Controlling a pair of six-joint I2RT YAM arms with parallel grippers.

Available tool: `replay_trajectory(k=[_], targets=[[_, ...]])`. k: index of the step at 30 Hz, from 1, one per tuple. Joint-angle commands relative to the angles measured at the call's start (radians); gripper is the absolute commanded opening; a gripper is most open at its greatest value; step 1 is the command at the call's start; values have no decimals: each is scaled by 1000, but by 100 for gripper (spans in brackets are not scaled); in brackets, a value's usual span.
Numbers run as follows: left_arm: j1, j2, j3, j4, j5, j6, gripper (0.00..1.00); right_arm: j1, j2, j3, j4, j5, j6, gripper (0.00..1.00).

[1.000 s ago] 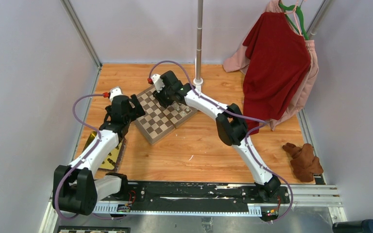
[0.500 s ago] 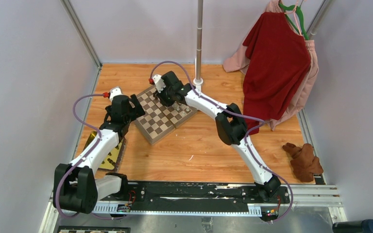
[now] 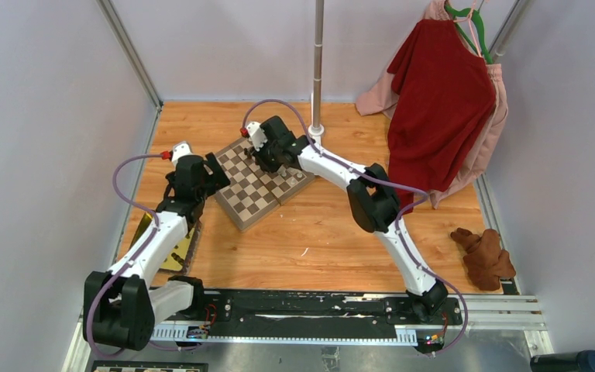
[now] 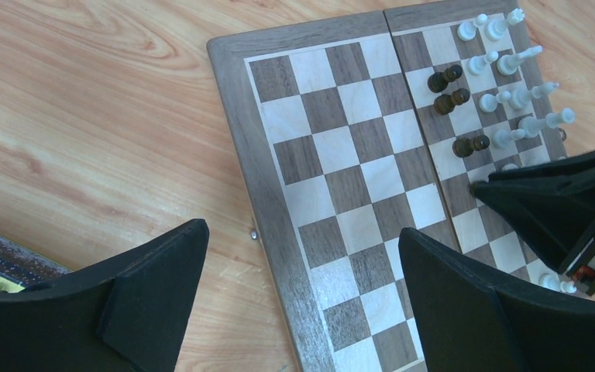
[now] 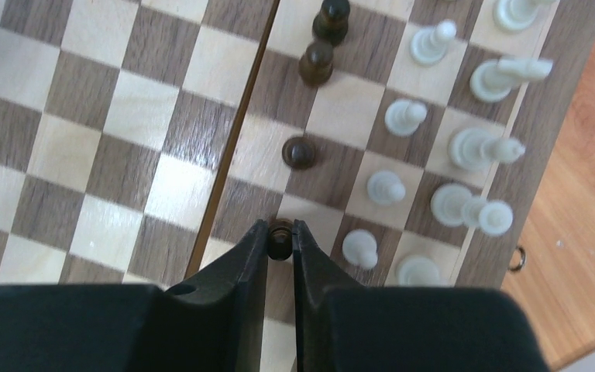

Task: Set up the chess pieces on the board
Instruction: Pick up the chess piece from the chessboard, then pick up.

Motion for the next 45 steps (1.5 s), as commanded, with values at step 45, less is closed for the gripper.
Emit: replay_trajectory(k=[45], targets=[[6,-266,-48,-281,-141,-194,100,247,-304,-433,114,68,56,8]])
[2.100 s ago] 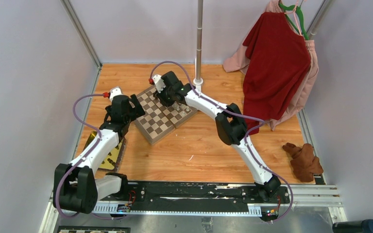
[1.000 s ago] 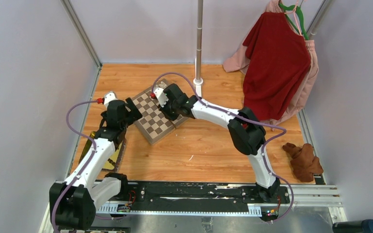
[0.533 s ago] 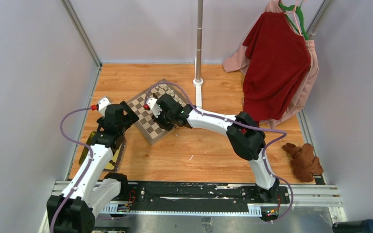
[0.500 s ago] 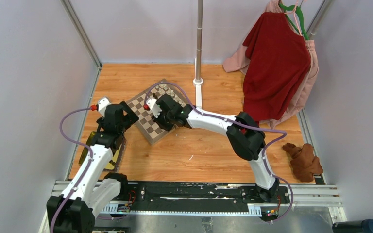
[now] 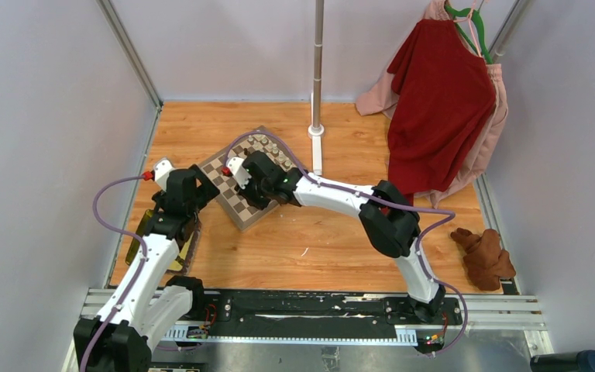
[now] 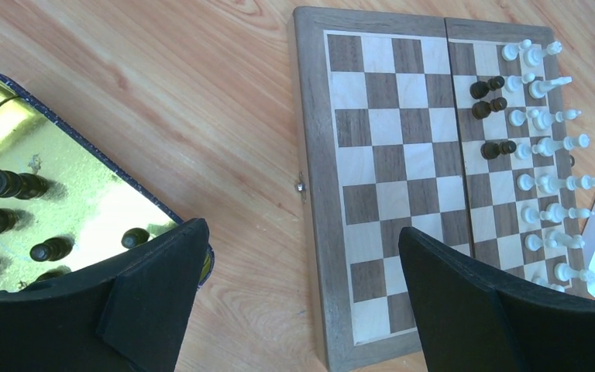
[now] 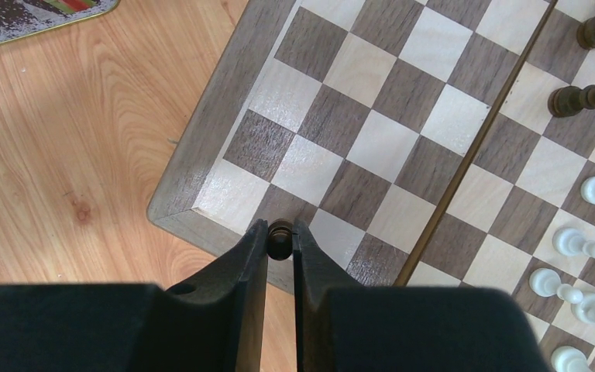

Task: Set up the chess pieces on the board
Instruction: Pick up.

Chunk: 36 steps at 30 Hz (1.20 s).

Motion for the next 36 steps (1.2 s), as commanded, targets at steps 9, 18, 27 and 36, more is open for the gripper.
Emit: replay_trajectory(k=[9,18,27,36], targets=[[5,-31,-27,-18,-32,-19,100,17,46,15,-1,-6,16,8],[6,-38,-39,-17,-30,-19,100,18,63,14,-1,-10,23,8],[6,-42,-49,-14,-25,-17,100,18,69,8,-1,-10,26,10],[6,-52,-51,-15,-25,-16,100,18,65,16,-13,-11,27,26]])
